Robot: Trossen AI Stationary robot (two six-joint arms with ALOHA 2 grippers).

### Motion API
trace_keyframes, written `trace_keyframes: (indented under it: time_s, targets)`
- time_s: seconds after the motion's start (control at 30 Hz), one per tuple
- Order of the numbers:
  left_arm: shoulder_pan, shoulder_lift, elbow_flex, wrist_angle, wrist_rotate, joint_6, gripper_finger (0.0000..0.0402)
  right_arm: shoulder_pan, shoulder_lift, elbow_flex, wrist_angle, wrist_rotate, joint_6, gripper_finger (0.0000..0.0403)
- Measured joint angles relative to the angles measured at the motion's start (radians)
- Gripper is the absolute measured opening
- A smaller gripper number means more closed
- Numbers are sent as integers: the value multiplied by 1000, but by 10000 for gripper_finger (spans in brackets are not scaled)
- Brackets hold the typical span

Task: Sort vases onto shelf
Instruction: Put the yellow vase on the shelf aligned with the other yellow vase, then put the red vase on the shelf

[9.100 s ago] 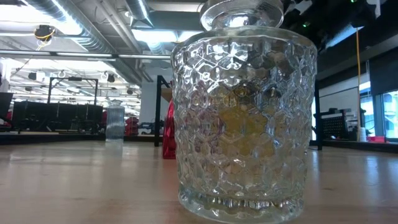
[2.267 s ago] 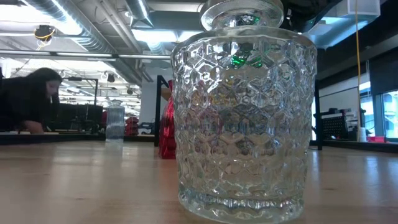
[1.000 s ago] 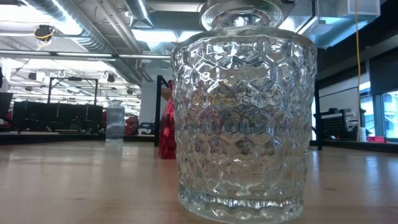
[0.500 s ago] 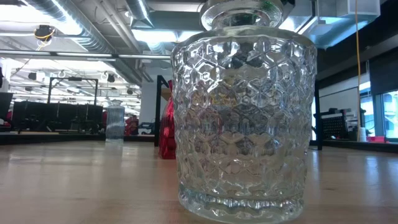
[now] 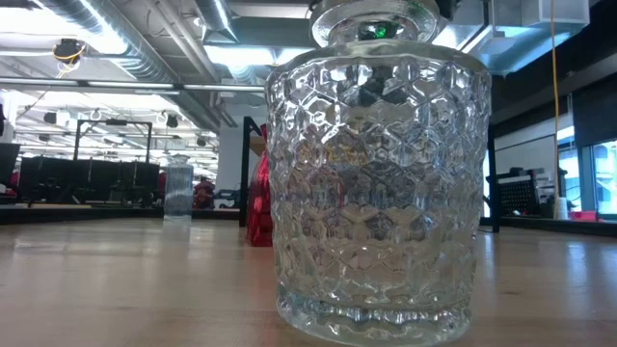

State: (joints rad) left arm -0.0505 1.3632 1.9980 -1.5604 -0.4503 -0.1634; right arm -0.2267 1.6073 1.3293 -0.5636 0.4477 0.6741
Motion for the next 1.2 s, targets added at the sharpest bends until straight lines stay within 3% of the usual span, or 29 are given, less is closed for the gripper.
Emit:
trace_keyframes:
  time_s: [0.9, 1.03, 1.2]
  targets:
    - [0, 0, 0, 0, 0, -17, 69, -7, -4, 2, -23, 30, 7, 1]
    - [0, 0, 0, -9, 6, -37, 69, 42, -36, 2, -125, 12, 65, 1]
    - [-1, 0, 0, -11, 8, -44, 69, 189, -99, 2, -201, 5, 104, 1]
